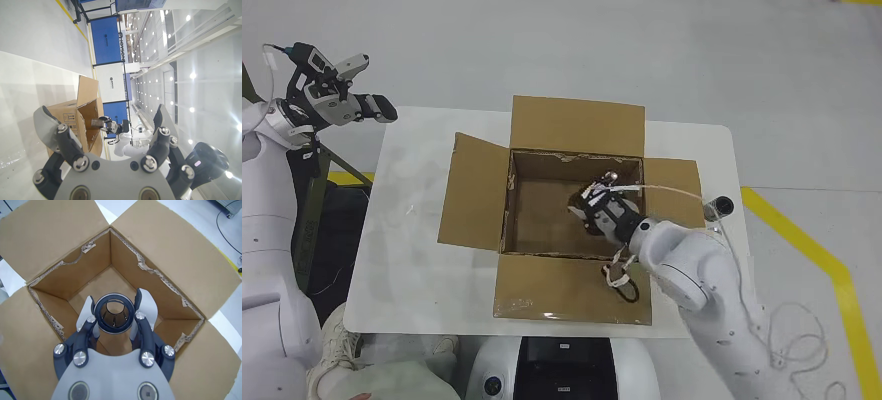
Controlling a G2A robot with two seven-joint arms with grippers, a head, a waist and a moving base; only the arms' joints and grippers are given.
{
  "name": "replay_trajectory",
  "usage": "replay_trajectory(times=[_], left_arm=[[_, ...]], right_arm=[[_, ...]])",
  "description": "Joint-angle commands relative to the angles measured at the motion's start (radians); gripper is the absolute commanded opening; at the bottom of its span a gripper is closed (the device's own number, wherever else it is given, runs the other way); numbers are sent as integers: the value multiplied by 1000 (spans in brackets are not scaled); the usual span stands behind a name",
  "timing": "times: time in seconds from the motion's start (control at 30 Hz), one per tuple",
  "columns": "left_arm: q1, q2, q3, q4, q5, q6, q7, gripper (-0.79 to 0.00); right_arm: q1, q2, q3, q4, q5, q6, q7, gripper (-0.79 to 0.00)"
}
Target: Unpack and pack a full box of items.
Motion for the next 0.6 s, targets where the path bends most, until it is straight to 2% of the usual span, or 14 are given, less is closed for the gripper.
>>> replay_trajectory(times=[0.0,0.37,0.57], left_arm=[[0,0,0,0,0,0,0,0],[0,0,0,0,0,0,0,0],[0,0,0,0,0,0,0,0]], right_arm=[[-36,7,37,-33,-4,2,-10,-785],[-203,33,203,-170,-19,29,-77,-785],[-282,41,295,-219,-15,76,-122,-785]])
